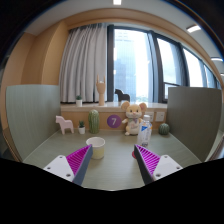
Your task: Pour water
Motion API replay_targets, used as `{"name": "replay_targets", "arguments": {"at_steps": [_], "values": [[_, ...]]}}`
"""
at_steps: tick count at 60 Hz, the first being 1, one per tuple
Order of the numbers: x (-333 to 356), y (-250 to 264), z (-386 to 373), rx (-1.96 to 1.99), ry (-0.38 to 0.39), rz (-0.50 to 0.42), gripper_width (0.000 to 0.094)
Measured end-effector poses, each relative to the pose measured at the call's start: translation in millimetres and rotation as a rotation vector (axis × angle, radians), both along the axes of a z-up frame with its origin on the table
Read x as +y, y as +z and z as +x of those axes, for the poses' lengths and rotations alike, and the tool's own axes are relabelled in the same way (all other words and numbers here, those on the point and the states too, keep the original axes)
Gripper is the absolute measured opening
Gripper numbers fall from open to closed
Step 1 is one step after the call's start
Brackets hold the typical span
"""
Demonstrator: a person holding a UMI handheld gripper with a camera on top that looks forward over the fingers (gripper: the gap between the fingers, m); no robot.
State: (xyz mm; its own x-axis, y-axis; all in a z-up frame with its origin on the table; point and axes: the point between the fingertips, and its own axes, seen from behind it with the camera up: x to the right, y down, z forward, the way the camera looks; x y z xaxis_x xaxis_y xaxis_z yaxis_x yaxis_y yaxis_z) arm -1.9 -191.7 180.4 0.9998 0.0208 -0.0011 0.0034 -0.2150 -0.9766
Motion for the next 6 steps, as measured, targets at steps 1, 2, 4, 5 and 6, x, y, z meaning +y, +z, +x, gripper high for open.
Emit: {"name": "replay_targets", "arguments": {"at_steps": [1, 2, 4, 5, 6], "values": [[-0.1, -0.4, -0.8, 0.001, 0.000, 0.006, 0.0852], [-0.2, 0.4, -0.8, 0.002, 0.000, 0.011, 0.0851], [-0.4, 1.2, -1.2, 0.002, 0.003, 0.014, 0.0849], [-0.5, 1.1, -1.3, 0.002, 0.004, 0.014, 0.0850], [-0.7, 1.0, -1.6, 0.001, 0.006, 0.014, 0.0850]]}}
